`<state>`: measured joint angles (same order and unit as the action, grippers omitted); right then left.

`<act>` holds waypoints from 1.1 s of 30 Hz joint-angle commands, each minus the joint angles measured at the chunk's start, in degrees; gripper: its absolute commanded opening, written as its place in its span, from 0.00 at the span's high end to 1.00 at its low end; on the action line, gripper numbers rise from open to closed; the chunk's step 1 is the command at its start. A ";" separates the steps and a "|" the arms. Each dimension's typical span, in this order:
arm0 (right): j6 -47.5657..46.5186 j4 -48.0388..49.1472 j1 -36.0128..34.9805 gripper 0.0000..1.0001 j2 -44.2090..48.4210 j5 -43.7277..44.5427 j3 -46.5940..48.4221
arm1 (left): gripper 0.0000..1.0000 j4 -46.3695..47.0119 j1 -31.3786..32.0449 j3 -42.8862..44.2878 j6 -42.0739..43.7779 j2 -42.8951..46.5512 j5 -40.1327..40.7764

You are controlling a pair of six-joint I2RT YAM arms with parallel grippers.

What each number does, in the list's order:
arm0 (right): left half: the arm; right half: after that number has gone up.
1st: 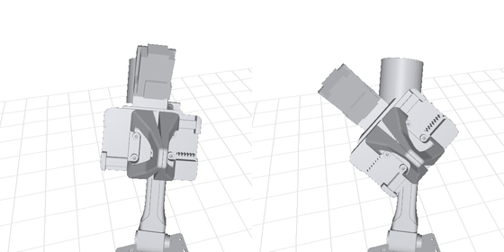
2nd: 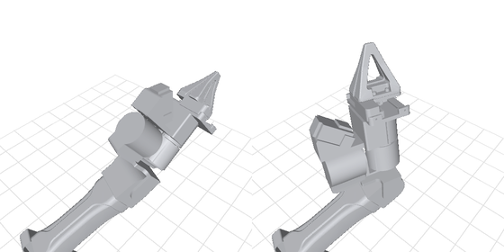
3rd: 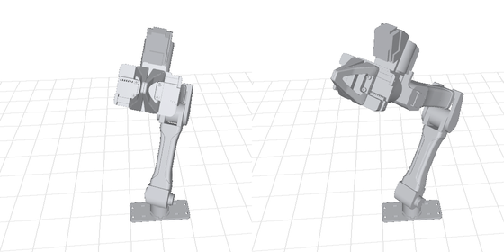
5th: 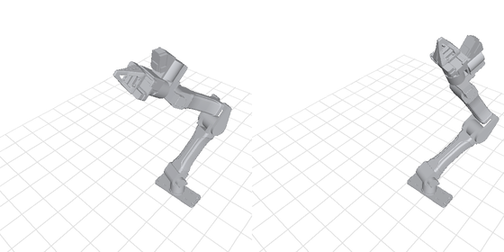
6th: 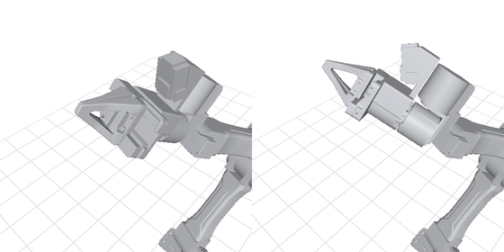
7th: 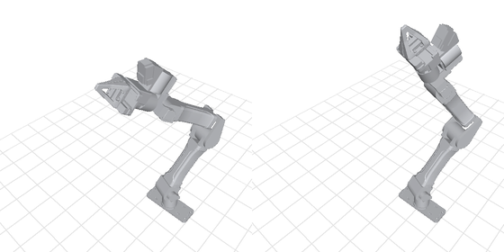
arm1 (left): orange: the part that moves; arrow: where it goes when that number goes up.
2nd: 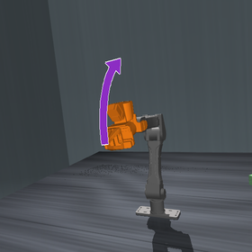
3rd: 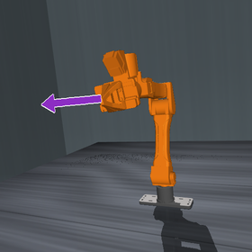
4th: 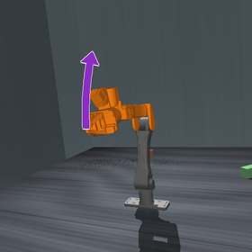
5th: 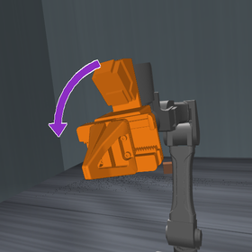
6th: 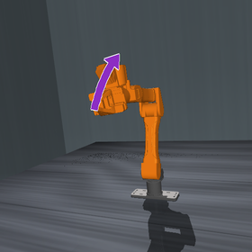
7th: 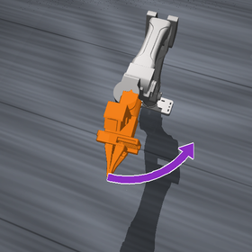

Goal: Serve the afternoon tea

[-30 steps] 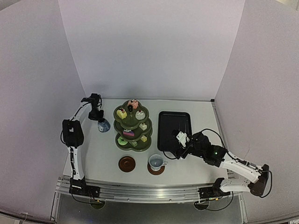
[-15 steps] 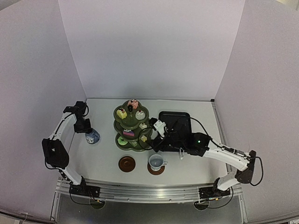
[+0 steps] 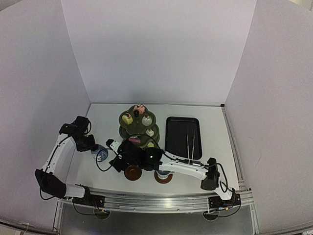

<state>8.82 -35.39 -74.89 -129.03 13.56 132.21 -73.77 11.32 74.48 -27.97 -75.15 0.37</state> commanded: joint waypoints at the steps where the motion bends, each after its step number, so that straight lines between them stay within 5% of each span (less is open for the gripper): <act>1: 0.93 -0.35 -0.17 0.17 -7.09 -2.75 10.09 | 1.00 -4.26 1.36 -4.15 -2.07 4.06 6.38; 15: -1.28 16.57 -0.19 0.23 -18.64 -9.69 12.12 | 1.00 -1.00 4.94 -8.60 -3.70 6.70 1.79; 22: -2.31 20.34 -0.14 0.55 -20.60 -8.32 12.41 | 1.00 -1.20 5.22 -9.47 -3.17 7.43 2.71; 30: -1.67 20.62 0.27 0.75 -21.53 -7.65 12.48 | 1.00 -0.87 5.56 -8.24 -1.83 6.61 4.11; 33: -1.08 20.71 0.53 0.96 -22.18 -7.54 13.18 | 1.00 -0.80 5.97 -8.73 -1.53 6.68 3.96</act>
<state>6.16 -17.29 -75.12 -149.77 6.28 142.35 -75.68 16.35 64.94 -31.54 -69.41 5.07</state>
